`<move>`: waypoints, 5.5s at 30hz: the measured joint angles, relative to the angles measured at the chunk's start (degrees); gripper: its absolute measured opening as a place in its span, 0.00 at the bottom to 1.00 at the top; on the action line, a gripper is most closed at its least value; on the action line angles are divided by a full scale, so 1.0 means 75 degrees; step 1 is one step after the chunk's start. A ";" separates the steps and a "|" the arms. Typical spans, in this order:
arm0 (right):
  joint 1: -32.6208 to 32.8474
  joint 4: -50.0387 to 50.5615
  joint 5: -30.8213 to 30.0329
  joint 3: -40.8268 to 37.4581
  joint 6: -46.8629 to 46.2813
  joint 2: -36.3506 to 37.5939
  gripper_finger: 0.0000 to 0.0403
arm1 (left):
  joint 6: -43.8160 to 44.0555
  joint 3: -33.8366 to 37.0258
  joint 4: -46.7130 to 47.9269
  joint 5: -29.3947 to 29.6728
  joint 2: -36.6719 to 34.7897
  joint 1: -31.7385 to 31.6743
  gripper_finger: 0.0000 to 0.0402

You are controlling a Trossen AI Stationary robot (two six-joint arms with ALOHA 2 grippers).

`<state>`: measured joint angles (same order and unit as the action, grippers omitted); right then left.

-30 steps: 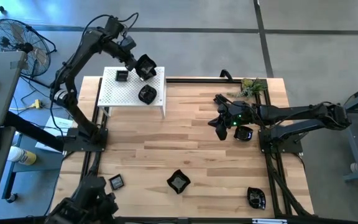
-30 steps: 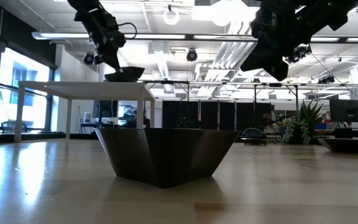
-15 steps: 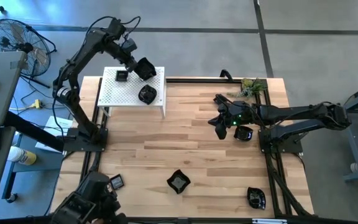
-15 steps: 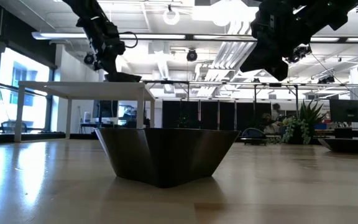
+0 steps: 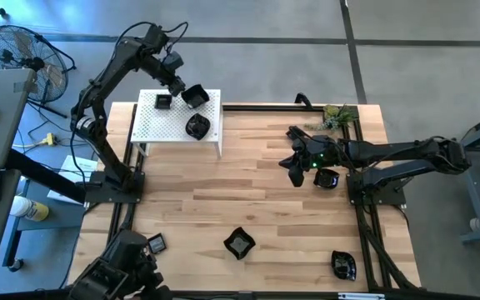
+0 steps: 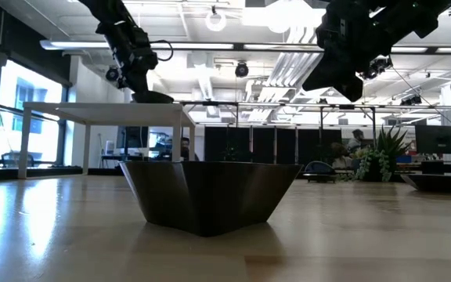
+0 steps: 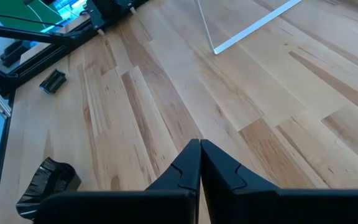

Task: Pick & Place Mini shaped plates
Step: Stack the black distorted square plate on top of the other black distorted square plates on the shelf, then stack the black leaf shaped plate on top of the other black leaf shaped plates on the shelf

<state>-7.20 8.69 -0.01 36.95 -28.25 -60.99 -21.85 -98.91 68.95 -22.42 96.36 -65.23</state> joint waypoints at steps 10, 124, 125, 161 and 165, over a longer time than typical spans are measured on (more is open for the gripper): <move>0.0000 0.0000 0.0019 0.0000 0.0004 0.0000 0.01 | 0.0262 -0.0930 0.0381 -0.0145 -0.0006 0.0012 0.18; -0.2482 0.3150 0.0214 0.4161 0.1640 -0.1142 0.01 | 0.6731 0.4705 -0.8781 0.5732 -0.3462 0.8102 0.25; -0.2272 0.2981 -0.0157 0.4277 0.1437 -0.1142 0.00 | 0.6753 0.4655 -0.8780 0.5839 -0.3462 0.8102 0.27; 0.0548 -0.0172 -0.4554 0.4674 0.2260 -0.1148 0.01 | 0.5454 0.1536 -0.7391 0.7637 -0.1857 0.8521 0.12; 0.0548 -0.0184 -0.4550 0.4674 0.2255 -0.1148 0.02 | 0.5644 0.1536 -0.7388 0.7744 -0.1862 0.8558 0.02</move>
<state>-3.09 7.31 -34.14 72.01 -11.34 -69.60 20.48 -87.39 13.54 35.66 82.39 -1.05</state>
